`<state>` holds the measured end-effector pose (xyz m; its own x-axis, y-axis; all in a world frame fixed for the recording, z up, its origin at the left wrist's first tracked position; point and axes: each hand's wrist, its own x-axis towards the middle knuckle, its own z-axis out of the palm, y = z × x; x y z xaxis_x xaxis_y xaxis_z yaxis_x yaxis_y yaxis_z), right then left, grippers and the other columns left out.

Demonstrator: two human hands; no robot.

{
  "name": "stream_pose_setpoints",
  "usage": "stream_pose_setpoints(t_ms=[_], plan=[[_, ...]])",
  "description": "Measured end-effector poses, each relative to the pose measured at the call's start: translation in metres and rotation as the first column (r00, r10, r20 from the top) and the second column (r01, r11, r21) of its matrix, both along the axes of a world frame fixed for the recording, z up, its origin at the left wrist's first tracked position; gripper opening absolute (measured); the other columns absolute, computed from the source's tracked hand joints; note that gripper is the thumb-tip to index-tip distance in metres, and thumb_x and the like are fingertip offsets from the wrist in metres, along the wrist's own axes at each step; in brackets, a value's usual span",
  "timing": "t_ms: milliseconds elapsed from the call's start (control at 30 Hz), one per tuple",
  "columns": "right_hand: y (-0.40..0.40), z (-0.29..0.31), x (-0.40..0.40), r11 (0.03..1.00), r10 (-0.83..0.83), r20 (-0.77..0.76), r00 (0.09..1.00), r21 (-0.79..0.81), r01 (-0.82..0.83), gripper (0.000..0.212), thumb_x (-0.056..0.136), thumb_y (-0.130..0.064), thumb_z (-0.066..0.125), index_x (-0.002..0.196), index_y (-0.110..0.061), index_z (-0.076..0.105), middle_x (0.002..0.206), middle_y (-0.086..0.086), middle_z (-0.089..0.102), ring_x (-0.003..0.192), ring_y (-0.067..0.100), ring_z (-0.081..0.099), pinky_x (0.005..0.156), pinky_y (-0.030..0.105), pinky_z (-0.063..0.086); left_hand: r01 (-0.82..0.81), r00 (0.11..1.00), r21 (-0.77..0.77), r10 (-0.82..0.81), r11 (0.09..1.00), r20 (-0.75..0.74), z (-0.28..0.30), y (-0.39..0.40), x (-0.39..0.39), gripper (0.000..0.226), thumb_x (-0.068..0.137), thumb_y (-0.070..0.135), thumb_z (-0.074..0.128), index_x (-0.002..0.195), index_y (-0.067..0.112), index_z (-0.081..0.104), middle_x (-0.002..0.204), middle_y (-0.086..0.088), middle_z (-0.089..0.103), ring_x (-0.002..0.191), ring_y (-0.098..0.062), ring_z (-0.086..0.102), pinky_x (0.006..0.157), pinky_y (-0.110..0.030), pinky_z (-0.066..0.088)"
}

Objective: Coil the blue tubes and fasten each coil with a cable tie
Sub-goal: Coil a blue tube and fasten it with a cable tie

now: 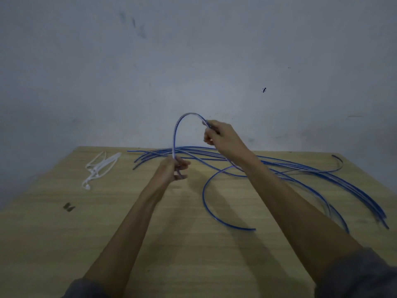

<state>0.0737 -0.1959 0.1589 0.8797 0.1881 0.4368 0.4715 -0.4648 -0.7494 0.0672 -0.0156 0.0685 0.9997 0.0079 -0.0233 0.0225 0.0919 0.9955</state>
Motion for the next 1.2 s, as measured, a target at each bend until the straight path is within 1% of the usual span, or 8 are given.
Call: stream_pose_setpoints(t_ms=[133, 267, 500, 600, 700, 900, 1033, 1200], plan=[[0.035, 0.036, -0.005, 0.807, 0.348, -0.244, 0.905, 0.57, -0.157, 0.023, 0.104, -0.001, 0.046, 0.123, 0.006, 0.057, 0.076, 0.006, 0.054, 0.071, 0.015, 0.059, 0.087, 0.033, 0.053, 0.091, 0.995, -0.292, -0.101, 0.952, -0.019, -0.001, -0.039, -0.007, 0.02, 0.103, 0.007, 0.041, 0.097, 0.007, 0.06, 0.11, -0.005, 0.072, 0.122, -0.018, 0.059, 0.099, -0.038, 0.046], [0.049, 0.042, -0.005, 0.648, 0.449, -0.26, 0.855, 0.754, -0.111, 0.022, 0.103, -0.005, 0.051, 0.123, 0.002, 0.058, 0.081, 0.004, 0.061, 0.077, 0.015, 0.066, 0.083, 0.031, 0.058, 0.22, 0.969, -0.555, -0.244, 0.802, 0.032, 0.008, -0.049, -0.016, 0.026, 0.107, 0.013, 0.031, 0.087, 0.012, 0.049, 0.092, -0.011, 0.075, 0.098, -0.02, 0.069, 0.091, -0.032, 0.048], [0.0, -0.022, -0.014, 0.997, 0.007, -0.238, 0.971, 0.076, 0.012, 0.033, 0.105, -0.024, 0.051, 0.131, -0.007, 0.061, 0.123, 0.005, 0.069, 0.103, 0.01, 0.066, 0.093, 0.03, 0.054, 0.015, 1.0, -0.642, -0.001, 0.766, 0.021, 0.015, -0.026, 0.0, 0.028, 0.106, 0.015, 0.032, 0.081, 0.016, 0.045, 0.053, 0.005, 0.039, 0.047, -0.01, 0.035, 0.059, -0.026, 0.026], [-0.016, -0.074, -0.019, 0.935, -0.014, -0.252, 0.968, -0.347, -0.076, 0.037, 0.101, -0.01, 0.05, 0.138, -0.006, 0.057, 0.136, 0.009, 0.062, 0.123, 0.02, 0.059, 0.107, 0.036, 0.046, 0.019, 1.0, -0.684, 0.002, 0.729, 0.03, 0.029, -0.007, 0.004, 0.025, 0.105, 0.016, 0.033, 0.083, 0.018, 0.045, 0.053, 0.006, 0.04, 0.047, -0.01, 0.036, 0.059, -0.025, 0.028], [-0.02, -0.104, -0.022, 0.86, -0.024, -0.191, 0.981, -0.505, -0.077, 0.038, 0.1, -0.009, 0.051, 0.138, -0.009, 0.056, 0.132, 0.008, 0.061, 0.123, 0.023, 0.056, 0.105, 0.037, 0.044, 0.042, 0.998, -0.724, 0.01, 0.688, 0.067, 0.046, 0.01, 0.006, 0.024, 0.104, 0.015, 0.035, 0.083, 0.019, 0.046, 0.057, 0.005, 0.041, 0.05, -0.011, 0.036, 0.06, -0.025, 0.034], [-0.006, -0.076, -0.008, 0.918, -0.013, 0.133, 0.991, -0.391, 0.065, 0.023, 0.105, -0.019, 0.048, 0.111, -0.008, 0.067, 0.097, 0.006, 0.06, 0.091, 0.022, 0.056, 0.087, 0.04, 0.046, 0.015, 0.986, -0.834, 0.13, 0.551, 0.104, 0.067, 0.039, 0.005, 0.023, 0.094, 0.001, 0.036, 0.081, 0.016, 0.048, 0.061, 0.002, 0.045, 0.053, -0.012, 0.046, 0.06, -0.023, 0.043], [0.001, -0.036, 0.0, 0.93, -0.04, 0.328, 0.944, -0.333, 0.155, 0.025, 0.103, -0.015, 0.051, 0.122, -0.008, 0.066, 0.099, 0.008, 0.054, 0.097, 0.027, 0.057, 0.084, 0.037, 0.046, -0.103, 0.986, -0.914, 0.164, 0.391, -0.041, 0.063, 0.057, 0.008, 0.021, 0.065, -0.007, 0.034, 0.069, 0.01, 0.045, 0.06, -0.003, 0.047, 0.055, -0.015, 0.044, 0.064, -0.025, 0.046], [0.014, 0.026, 0.011, 0.913, -0.017, 0.538, 0.843, -0.336, 0.232, 0.025, 0.101, -0.016, 0.052, 0.118, -0.008, 0.07, 0.103, 0.014, 0.061, 0.099, 0.033, 0.058, 0.08, 0.046, 0.05, -0.176, 0.984, -0.941, 0.091, 0.29, -0.156, 0.056, 0.059, 0.009, 0.03, 0.072, -0.013, 0.029, 0.06, 0.009, 0.046, 0.059, -0.005, 0.043, 0.058, -0.018, 0.042, 0.068, -0.03, 0.048]])
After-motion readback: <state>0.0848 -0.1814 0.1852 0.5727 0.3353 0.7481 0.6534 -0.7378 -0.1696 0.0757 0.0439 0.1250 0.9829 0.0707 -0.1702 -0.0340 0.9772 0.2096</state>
